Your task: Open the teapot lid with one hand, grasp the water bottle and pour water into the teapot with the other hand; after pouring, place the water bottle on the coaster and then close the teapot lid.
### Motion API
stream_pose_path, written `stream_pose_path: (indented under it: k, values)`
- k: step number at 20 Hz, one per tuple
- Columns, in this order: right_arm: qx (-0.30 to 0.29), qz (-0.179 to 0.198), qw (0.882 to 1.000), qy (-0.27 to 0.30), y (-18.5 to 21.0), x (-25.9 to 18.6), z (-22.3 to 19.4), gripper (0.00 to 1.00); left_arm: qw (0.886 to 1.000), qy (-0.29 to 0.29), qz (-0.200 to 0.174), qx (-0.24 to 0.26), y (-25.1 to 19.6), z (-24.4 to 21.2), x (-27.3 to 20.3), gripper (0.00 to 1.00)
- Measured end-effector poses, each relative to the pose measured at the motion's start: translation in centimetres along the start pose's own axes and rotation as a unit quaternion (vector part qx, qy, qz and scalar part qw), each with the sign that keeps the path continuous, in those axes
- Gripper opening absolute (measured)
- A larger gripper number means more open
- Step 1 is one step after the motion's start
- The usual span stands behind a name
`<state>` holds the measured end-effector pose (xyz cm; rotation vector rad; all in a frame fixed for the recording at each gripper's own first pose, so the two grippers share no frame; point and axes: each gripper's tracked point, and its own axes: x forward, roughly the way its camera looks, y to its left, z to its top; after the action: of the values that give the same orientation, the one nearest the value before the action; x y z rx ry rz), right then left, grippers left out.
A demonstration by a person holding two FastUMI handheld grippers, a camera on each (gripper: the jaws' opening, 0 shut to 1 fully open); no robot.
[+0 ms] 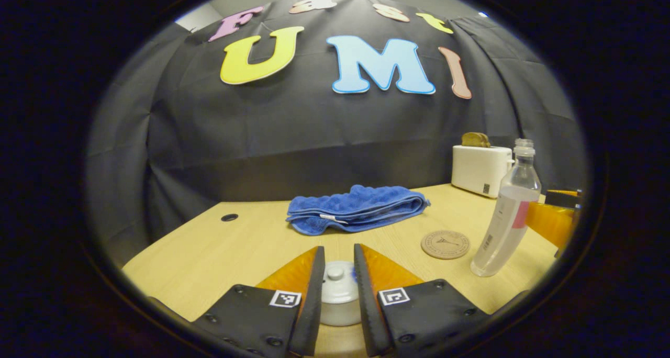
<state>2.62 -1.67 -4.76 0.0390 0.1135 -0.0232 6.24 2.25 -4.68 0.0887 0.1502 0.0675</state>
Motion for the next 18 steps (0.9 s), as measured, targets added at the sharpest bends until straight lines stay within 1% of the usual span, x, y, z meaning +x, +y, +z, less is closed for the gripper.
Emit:
stream_pose_path:
  k: [1, 2, 3, 5, 10, 11, 12, 14, 17, 18]
  values:
    - [0.0, 0.0, 1.0, 0.001, 0.0, 0.0, -0.1, 0.96, 1.0, 0.001, 0.0, 0.004, 0.0, -0.1, 0.0, 0.47]
    - [-0.001, 0.0, 1.0, 0.001, 0.0, 0.1, -0.1, 0.97, 1.0, 0.002, -0.001, 0.008, -0.2, 0.0, 0.1, 0.43]
    - [-0.002, 0.0, 1.0, 0.001, 0.0, 0.2, -0.3, 0.97, 1.0, 0.003, -0.001, 0.01, -0.1, -0.1, 0.1, 0.47]
    - [-0.001, 0.002, 1.0, 0.003, 0.2, 0.2, -0.3, 0.96, 1.0, 0.004, 0.001, 0.01, -0.2, -0.1, 0.1, 0.47]
    - [0.0, 0.003, 1.0, 0.007, 0.3, 0.4, -0.6, 0.97, 1.0, 0.002, -0.005, -0.011, 0.0, 0.2, 0.3, 0.47]
    - [0.002, 0.003, 1.0, 0.007, 0.2, 0.5, -0.7, 0.97, 1.0, -0.008, 0.013, -0.02, 0.9, -0.7, 1.4, 0.47]
    - [0.003, 0.003, 1.0, 0.007, 0.2, 0.5, -0.6, 0.96, 0.999, 0.001, 0.01, -0.031, 0.8, -0.4, 0.7, 0.13]
    - [0.004, 0.0, 1.0, 0.006, 0.0, 0.5, -0.6, 0.97, 0.999, -0.001, 0.006, -0.035, 0.7, 0.1, 0.4, 0.14]
    - [0.008, -0.001, 1.0, 0.007, -0.1, 0.6, -0.7, 0.96, 1.0, -0.001, 0.008, -0.026, 0.7, 0.2, 0.1, 0.14]
    - [0.008, 0.0, 1.0, 0.007, -0.1, 0.5, -0.7, 0.97, 0.999, -0.002, 0.007, -0.032, 0.9, 0.5, 0.1, 0.14]
